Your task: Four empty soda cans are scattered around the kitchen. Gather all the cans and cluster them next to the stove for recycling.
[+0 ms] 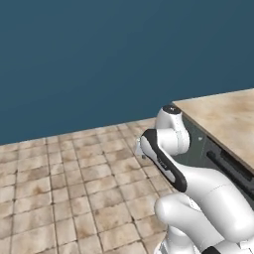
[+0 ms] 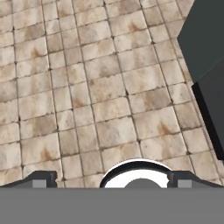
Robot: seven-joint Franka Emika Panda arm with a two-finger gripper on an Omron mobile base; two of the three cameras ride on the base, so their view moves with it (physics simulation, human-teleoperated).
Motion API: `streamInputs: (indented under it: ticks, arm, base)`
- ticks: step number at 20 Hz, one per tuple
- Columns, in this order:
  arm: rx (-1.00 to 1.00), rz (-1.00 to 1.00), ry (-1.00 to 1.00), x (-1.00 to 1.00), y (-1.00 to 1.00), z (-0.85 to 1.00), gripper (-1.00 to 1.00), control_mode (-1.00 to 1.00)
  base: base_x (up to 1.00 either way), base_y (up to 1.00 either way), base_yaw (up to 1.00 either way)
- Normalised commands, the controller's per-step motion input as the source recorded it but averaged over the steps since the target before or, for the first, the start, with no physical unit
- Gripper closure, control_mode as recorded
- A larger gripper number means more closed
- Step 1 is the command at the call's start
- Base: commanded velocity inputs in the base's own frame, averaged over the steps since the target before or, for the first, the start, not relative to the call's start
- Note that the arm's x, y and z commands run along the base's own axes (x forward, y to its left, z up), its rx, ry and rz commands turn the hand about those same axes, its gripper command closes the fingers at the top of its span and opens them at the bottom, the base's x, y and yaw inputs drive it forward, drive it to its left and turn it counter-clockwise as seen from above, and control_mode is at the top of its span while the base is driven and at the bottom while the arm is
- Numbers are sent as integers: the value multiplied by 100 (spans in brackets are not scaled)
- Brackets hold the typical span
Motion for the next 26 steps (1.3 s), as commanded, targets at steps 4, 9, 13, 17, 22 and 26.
streamInputs:
  ticks: [4,9,13,17,22,26]
  arm:
    - [0,0,0,0,0,0,-100,100]
    - [0,0,0,0,0,0,-100,100]
    - [0,0,0,0,0,0,-100,100]
    - [0,0,0,0,0,0,-100,100]
    - [0,0,0,0,0,0,-100,100]
    - [0,0,0,0,0,0,-100,100]
  base:
    - [75,-9,2]
    - [75,-9,2]
    - [75,-9,2]
    - [75,-9,2]
    - [75,-9,2]
    - [75,-9,2]
